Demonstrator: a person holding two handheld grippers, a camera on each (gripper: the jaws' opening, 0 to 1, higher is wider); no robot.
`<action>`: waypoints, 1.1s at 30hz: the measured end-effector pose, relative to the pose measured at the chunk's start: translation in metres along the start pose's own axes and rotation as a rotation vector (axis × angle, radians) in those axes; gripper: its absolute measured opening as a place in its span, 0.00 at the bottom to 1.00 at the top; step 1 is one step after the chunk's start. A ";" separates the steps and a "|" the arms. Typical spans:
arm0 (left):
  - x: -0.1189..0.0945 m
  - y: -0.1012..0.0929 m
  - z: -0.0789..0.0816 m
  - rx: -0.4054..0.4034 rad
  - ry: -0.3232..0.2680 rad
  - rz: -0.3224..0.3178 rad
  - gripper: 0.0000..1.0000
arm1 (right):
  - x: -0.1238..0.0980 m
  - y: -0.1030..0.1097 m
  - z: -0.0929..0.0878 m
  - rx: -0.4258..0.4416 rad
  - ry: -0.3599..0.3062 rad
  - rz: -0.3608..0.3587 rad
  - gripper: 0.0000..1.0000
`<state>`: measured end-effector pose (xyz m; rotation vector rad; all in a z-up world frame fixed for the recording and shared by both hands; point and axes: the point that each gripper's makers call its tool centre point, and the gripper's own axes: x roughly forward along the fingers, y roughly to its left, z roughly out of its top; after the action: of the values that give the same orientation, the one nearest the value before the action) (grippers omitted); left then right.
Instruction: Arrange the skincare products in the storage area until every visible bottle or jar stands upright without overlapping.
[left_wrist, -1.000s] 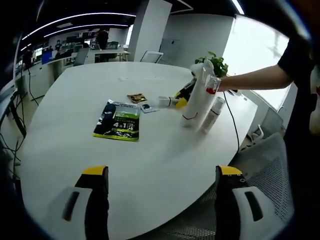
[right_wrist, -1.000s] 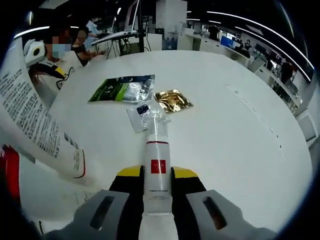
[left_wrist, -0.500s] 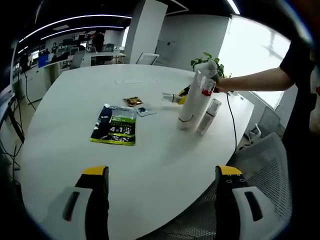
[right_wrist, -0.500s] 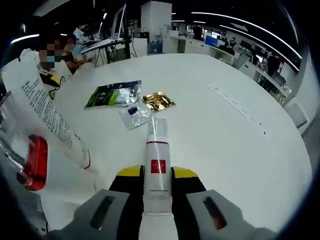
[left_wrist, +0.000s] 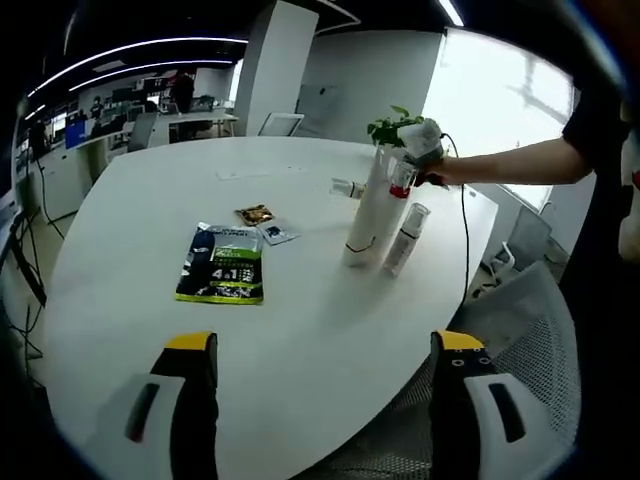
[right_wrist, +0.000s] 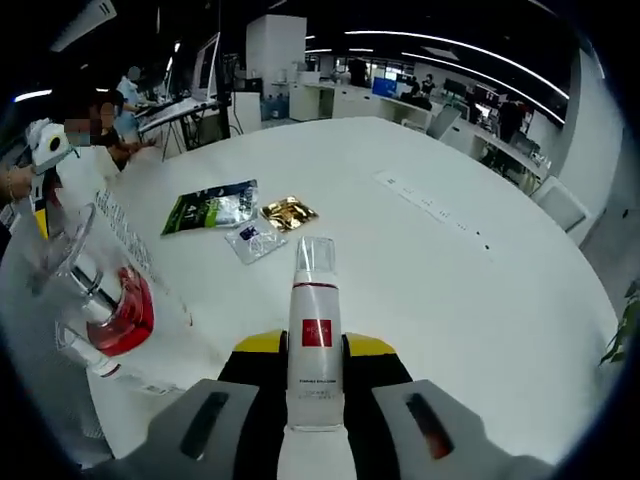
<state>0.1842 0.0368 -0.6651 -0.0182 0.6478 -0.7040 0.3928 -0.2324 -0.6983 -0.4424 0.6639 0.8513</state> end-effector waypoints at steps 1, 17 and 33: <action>0.000 -0.001 0.001 0.001 -0.003 -0.004 0.80 | -0.002 -0.001 -0.001 0.001 -0.001 -0.005 0.19; -0.008 -0.013 0.011 0.035 -0.027 -0.061 0.80 | -0.070 0.007 -0.011 0.077 -0.079 -0.177 0.19; -0.017 -0.022 0.022 -0.005 -0.090 -0.091 0.81 | -0.133 0.046 -0.018 0.180 -0.178 -0.321 0.20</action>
<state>0.1735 0.0258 -0.6327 -0.0837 0.5647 -0.7849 0.2855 -0.2879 -0.6238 -0.2958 0.4833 0.5139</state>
